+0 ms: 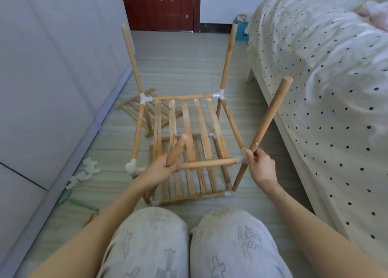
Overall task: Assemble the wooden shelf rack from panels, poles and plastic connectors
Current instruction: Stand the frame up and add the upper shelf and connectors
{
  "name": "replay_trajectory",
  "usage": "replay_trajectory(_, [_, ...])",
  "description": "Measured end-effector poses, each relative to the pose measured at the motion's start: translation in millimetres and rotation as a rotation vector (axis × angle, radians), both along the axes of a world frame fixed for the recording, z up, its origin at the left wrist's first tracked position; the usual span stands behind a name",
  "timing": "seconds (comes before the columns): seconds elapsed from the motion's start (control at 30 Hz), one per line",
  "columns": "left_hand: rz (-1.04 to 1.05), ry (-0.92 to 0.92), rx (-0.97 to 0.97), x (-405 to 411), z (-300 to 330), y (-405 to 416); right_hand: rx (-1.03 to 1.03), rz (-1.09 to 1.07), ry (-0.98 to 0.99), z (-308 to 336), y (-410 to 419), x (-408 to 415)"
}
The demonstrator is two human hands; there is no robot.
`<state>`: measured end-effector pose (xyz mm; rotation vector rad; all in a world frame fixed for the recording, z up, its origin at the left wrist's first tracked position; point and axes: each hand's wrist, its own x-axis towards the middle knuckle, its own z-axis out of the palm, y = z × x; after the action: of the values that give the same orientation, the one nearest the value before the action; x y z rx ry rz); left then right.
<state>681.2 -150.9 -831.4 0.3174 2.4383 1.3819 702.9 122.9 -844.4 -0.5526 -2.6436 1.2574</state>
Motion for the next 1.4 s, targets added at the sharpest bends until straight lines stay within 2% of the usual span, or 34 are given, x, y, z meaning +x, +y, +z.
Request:
replay_trajectory(0.07, [0.167, 0.063, 0.160, 5.0, 14.3, -8.7, -0.123, -0.127, -0.061, -3.1, -6.2, 10.1])
replay_trajectory(0.13, [0.329, 0.119, 0.334, 7.7, 30.5, -23.8, -0.097, -0.165, -0.097, -4.8, -14.0, 21.0])
replay_trajectory(0.2, [0.467, 0.145, 0.525, 7.5, 46.2, -40.7, 0.027, -0.038, -0.119, -0.8, -27.3, 26.2])
replay_trajectory(0.27, [0.633, 0.195, 0.655, 5.1, 61.6, -57.4, 0.128, 0.125, -0.046, 7.0, -45.0, 22.3])
replay_trajectory(0.33, [0.777, 0.268, 0.716, 2.7, 73.7, -72.2, 0.308, 0.361, -0.008, 14.4, -65.4, 10.2])
replay_trajectory(0.4, [0.845, 0.330, 0.738, 2.7, 78.6, -82.1, 0.510, 0.611, -0.081, 15.9, -83.1, -2.3])
replay_trajectory(0.5, [0.865, 0.380, 0.761, 3.9, 77.4, -89.2, 0.751, 0.837, -0.232, 2.1, -96.1, -14.2])
replay_trajectory(0.63, [0.879, 0.459, 0.759, -3.9, 75.1, -90.9, 0.971, 0.888, -0.294, -19.8, -93.5, -17.5])
replay_trajectory(0.77, [0.888, 0.469, 0.692, -12.8, 67.9, -88.0, 0.969, 0.896, -0.324, -21.2, -95.2, -21.1])
replay_trajectory(1.1, [0.675, 0.412, 0.477, -10.9, 65.6, -71.1, 0.977, 0.906, -0.335, -18.7, -96.2, -19.2])
replay_trajectory(1.4, [0.678, 0.331, 0.470, -15.7, 56.7, -66.3, 1.018, 0.904, -0.285, -17.6, -93.3, -18.4])
